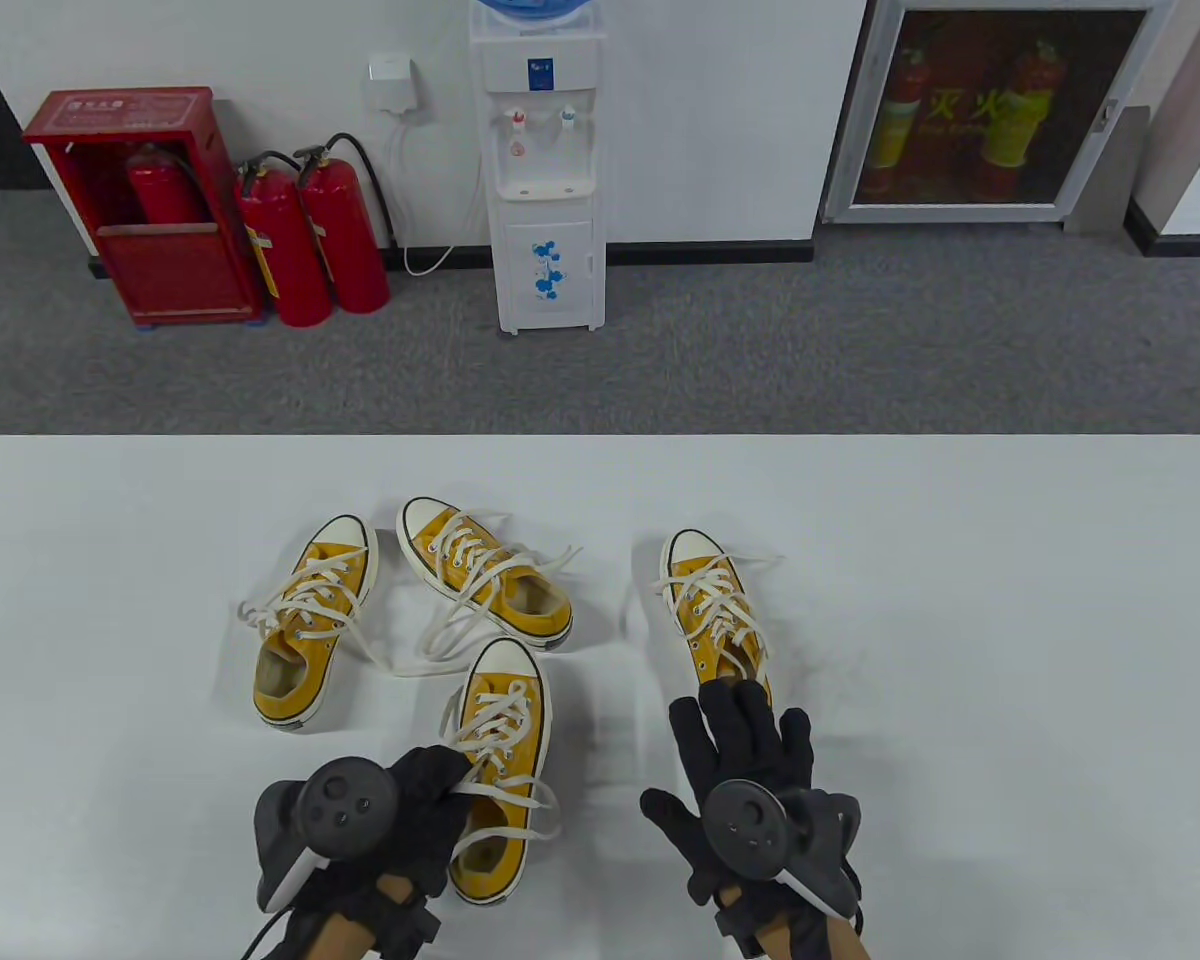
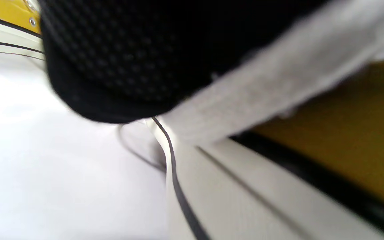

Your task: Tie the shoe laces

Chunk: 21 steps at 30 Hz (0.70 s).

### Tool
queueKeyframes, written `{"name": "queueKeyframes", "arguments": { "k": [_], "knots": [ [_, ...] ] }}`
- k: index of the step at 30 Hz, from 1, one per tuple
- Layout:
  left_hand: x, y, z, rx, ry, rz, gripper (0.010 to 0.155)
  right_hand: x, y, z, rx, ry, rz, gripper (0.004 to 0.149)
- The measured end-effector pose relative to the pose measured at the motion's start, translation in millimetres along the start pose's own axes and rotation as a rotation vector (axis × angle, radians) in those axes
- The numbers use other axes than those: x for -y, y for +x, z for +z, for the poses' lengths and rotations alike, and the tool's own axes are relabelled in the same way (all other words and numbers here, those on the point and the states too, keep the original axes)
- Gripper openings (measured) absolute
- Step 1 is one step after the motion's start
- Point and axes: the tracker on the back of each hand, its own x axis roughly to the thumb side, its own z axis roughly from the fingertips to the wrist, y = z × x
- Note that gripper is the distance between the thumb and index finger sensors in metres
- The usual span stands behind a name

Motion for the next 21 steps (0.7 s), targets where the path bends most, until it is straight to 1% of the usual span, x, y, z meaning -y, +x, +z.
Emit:
{"name": "queueKeyframes", "arguments": {
  "k": [2,7,10,12,17,21],
  "knots": [
    [4.1,-1.5,-1.1,-0.012,0.0,-0.012,0.04,-0.1,0.0,0.0,0.001,0.0,0.0,0.086],
    [13.9,-5.1,-3.4,-0.032,-0.039,-0.032,0.04,-0.1,0.2,0.1,0.002,0.002,0.002,0.086],
    [18.5,-5.4,-4.5,-0.046,-0.104,-0.062,0.041,-0.4,0.3,0.0,0.003,0.005,0.002,0.086],
    [19.4,-4.7,-5.2,-0.051,-0.1,-0.055,0.041,-0.6,0.5,-0.1,0.004,0.007,0.002,0.086],
    [14.1,-3.8,-4.6,-0.037,-0.145,-0.073,0.048,-0.8,0.3,-0.3,0.0,0.014,0.002,0.086],
    [3.9,-4.9,-3.7,-0.039,-0.187,-0.012,0.056,-0.8,0.1,-0.4,-0.003,0.016,0.001,0.086]
  ]
}}
